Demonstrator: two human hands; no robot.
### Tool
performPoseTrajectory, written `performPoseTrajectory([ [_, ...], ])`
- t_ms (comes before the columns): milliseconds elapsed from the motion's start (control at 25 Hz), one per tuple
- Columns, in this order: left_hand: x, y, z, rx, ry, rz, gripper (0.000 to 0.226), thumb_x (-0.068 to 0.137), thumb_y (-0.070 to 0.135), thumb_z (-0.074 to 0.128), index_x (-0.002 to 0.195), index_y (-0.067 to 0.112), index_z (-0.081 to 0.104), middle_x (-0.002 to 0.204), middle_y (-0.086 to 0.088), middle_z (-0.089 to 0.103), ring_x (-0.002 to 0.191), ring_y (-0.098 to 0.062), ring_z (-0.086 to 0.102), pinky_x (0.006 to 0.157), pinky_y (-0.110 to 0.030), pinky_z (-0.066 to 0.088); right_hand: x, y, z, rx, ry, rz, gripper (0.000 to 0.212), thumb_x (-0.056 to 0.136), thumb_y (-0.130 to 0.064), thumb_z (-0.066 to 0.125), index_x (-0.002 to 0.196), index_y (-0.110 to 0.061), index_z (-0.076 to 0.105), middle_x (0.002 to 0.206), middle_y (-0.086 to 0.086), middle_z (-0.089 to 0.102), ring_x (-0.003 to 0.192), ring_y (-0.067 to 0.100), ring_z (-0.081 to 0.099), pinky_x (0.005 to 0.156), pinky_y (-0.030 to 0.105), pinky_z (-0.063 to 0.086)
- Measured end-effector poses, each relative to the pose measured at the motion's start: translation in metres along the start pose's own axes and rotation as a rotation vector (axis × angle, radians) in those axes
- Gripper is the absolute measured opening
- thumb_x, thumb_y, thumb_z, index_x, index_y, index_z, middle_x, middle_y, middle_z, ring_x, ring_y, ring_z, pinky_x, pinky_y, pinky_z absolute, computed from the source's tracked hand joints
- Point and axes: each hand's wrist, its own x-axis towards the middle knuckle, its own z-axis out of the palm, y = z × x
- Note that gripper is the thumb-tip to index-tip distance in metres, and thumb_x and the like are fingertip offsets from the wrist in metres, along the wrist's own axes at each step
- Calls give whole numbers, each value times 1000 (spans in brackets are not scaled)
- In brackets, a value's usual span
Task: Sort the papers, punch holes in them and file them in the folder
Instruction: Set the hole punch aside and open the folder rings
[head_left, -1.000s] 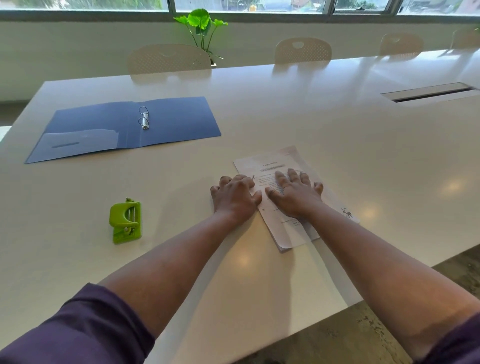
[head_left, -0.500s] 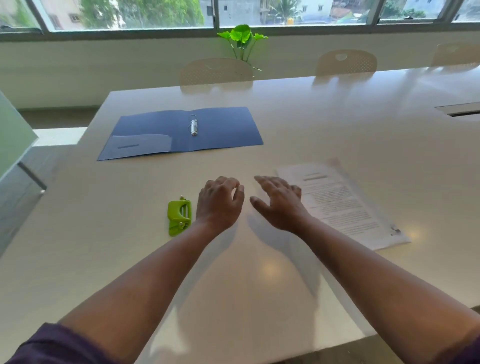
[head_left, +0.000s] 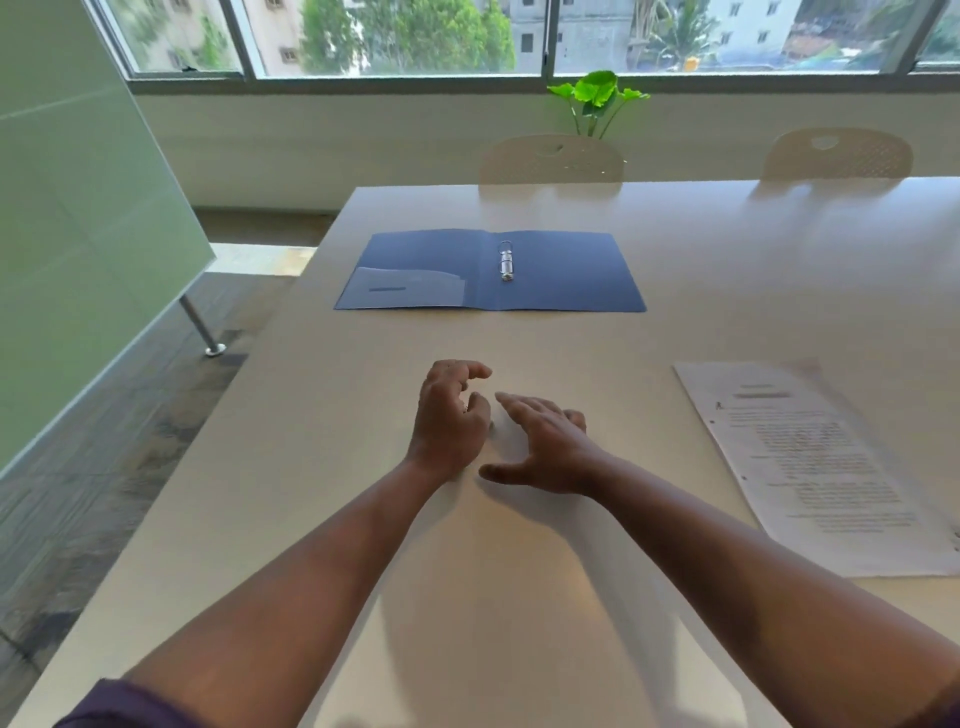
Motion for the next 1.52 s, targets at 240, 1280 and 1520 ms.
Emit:
performPoseTrajectory([
  [240, -5, -22, -22, 1, 62, -212, 31, 84, 4, 65, 112, 18, 67, 111, 2, 62, 98, -16, 59, 87, -27, 52, 10, -21, 8, 34, 0, -22, 113, 72, -72, 74, 161, -25, 22, 162, -5, 36, 153, 15, 20, 116, 43, 22],
  [1280, -31, -125, -203, -64, 328, -643, 20, 89, 28, 73, 78, 11, 70, 66, 1, 67, 59, -14, 62, 58, -30, 53, 87, -208, 99, 18, 29, -323, 108, 73, -75, 64, 158, -26, 21, 152, -4, 49, 147, 19, 28, 106, 44, 24],
  [1520, -43, -146, -221, 32, 436, -612, 26, 88, 33, 72, 74, 12, 69, 65, -5, 71, 57, -17, 65, 58, -37, 56, 104, -229, 112, -51, -33, -351, 106, 72, -85, 52, 159, -35, 19, 158, -9, 44, 147, 21, 25, 98, 46, 23],
])
